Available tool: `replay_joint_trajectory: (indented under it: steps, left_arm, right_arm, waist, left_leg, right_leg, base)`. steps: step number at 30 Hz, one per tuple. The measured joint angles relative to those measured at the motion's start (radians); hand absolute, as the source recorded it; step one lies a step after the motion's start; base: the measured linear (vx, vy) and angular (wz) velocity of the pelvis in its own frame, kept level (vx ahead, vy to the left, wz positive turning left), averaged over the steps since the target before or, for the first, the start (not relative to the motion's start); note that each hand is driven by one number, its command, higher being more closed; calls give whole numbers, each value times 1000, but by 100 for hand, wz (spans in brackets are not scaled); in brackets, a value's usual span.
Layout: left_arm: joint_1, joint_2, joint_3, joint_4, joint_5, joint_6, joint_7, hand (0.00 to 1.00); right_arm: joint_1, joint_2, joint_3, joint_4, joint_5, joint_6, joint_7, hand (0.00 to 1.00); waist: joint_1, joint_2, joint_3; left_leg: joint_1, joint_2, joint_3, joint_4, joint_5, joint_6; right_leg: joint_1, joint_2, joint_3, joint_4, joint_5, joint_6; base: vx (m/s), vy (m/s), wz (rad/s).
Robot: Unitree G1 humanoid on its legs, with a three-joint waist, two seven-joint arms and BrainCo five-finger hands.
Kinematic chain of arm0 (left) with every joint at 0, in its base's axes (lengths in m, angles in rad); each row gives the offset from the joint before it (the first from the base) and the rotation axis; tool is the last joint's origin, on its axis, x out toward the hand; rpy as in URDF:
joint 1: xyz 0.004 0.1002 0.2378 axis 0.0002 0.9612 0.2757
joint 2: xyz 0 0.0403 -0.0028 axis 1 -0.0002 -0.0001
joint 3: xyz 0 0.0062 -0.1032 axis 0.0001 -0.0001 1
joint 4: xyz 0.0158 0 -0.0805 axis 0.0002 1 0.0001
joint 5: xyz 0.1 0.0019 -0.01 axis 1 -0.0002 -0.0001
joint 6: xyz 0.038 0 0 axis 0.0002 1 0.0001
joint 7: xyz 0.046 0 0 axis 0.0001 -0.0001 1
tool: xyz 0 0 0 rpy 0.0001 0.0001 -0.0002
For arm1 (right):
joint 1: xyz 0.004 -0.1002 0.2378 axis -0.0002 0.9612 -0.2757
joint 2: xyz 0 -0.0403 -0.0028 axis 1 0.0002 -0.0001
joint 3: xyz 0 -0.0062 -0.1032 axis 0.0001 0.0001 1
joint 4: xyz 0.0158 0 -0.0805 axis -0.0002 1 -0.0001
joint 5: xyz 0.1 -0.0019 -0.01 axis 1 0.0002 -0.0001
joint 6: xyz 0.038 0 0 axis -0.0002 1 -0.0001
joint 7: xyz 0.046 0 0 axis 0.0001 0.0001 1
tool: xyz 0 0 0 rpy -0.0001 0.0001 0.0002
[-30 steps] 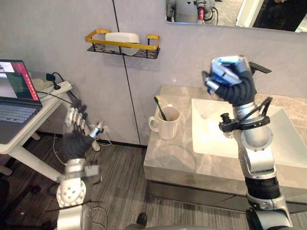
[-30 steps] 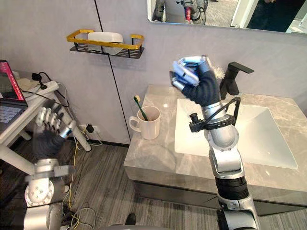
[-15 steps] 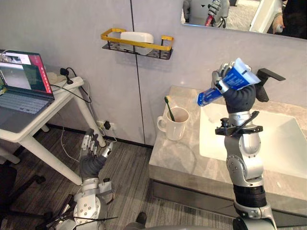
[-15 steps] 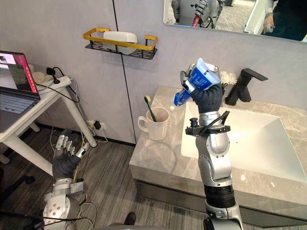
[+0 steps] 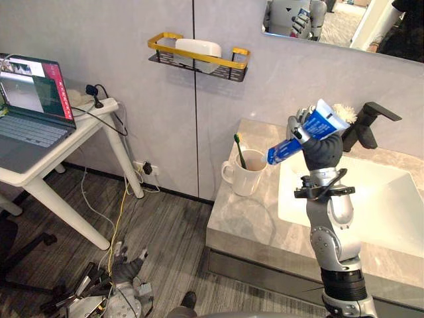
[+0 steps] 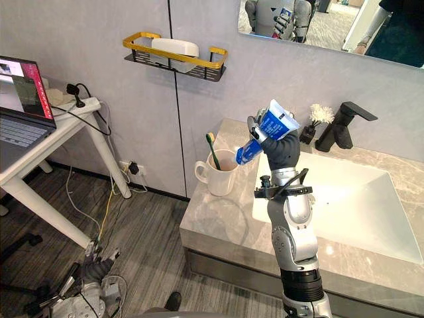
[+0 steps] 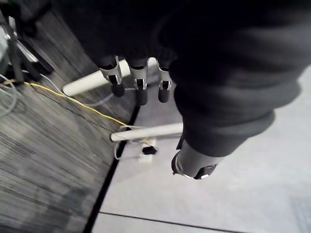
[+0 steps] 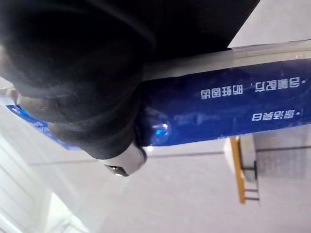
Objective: Organize washtable
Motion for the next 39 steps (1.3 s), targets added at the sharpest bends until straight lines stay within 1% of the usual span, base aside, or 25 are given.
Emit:
replay_joint_trajectory:
  steps: [3, 6, 8, 10, 15, 20, 24, 28, 35, 39]
  left_arm:
    - [0, -1, 47, 76, 17, 2, 31, 0]
    - [-2, -3, 105, 158, 24, 6, 38, 0]
    - [-5, -3, 138, 213, 24, 9, 44, 0]
    - [-8, -2, 174, 280, 23, 18, 66, 0]
    - [-9, -3, 244, 373, 4, 33, 88, 0]
    - [-11, -3, 255, 409, -15, 33, 91, 0]
    - [-19, 0, 256, 417, -24, 33, 97, 0]
    - [-28, 3, 256, 417, -34, 33, 99, 0]
    - [-45, 8, 257, 433, -34, 32, 103, 0]
    - [-52, 10, 258, 446, -34, 32, 104, 0]
  right_arm:
    - [0, 0, -2, 0, -8, 0, -10, 100]
    - [0, 0, -3, 1, -8, 0, -9, 100]
    - [0, 0, -3, 7, -8, 0, -9, 100]
    - [1, 0, -6, 20, -8, 0, -13, 100]
    - [5, 0, -12, 30, -8, -5, -33, 100]
    - [5, 0, -10, 32, -5, -9, -36, 100]
    - [-5, 1, -4, 58, 5, -8, -45, 100]
    - [-16, 0, 8, 58, 45, -7, -49, 100]
    - [-33, -1, 10, 58, 43, -3, -54, 100]
    - [-35, -1, 7, 58, 41, -3, -58, 100]
  waist:
    - [-1, -6, 3]
    - [0, -9, 5]
    - [-1, -9, 5]
    - [-1, -10, 6]
    - [0, -14, 9]
    - [0, -16, 10]
    - [1, -17, 24]
    - [2, -19, 28]
    - [2, -16, 35]
    - [1, -20, 38]
  left_leg:
    - [0, 0, 2, 0, 0, 0]
    - [0, 0, 2, 0, 0, 0]
    - [0, 0, 2, 0, 0, 0]
    - [0, 0, 2, 0, 0, 0]
    - [-5, -1, 1, -1, -1, 0]
    - [-12, -2, -1, 0, 0, 0]
    - [-15, -2, -2, 0, 0, 0]
    - [-18, -3, -2, 1, 0, 0]
    - [-17, -3, -3, 0, 0, 0]
    - [-14, -5, -7, 0, 0, 0]
  right_leg:
    - [-1, 0, 2, 0, 0, 0]
    - [-3, -1, 3, 0, 0, 0]
    - [-3, -1, 3, 0, -1, 0]
    - [-4, -1, 4, 0, -2, -1]
    - [-13, -2, 2, 0, -6, -1]
    - [-19, -3, -1, 0, -6, 2]
    - [-18, -3, -3, 0, -6, 3]
    - [-18, -4, -4, 1, -6, 3]
    - [-15, -4, -6, 1, -6, 3]
    - [-10, -5, -9, 1, -8, 5]
  base:
    - [0, 0, 0]
    - [0, 0, 0]
    - [0, 0, 0]
    - [0, 0, 0]
    - [0, 0, 0]
    - [0, 0, 0]
    - [0, 0, 0]
    - [0, 0, 0]
    - [0, 0, 0]
    - [0, 0, 1]
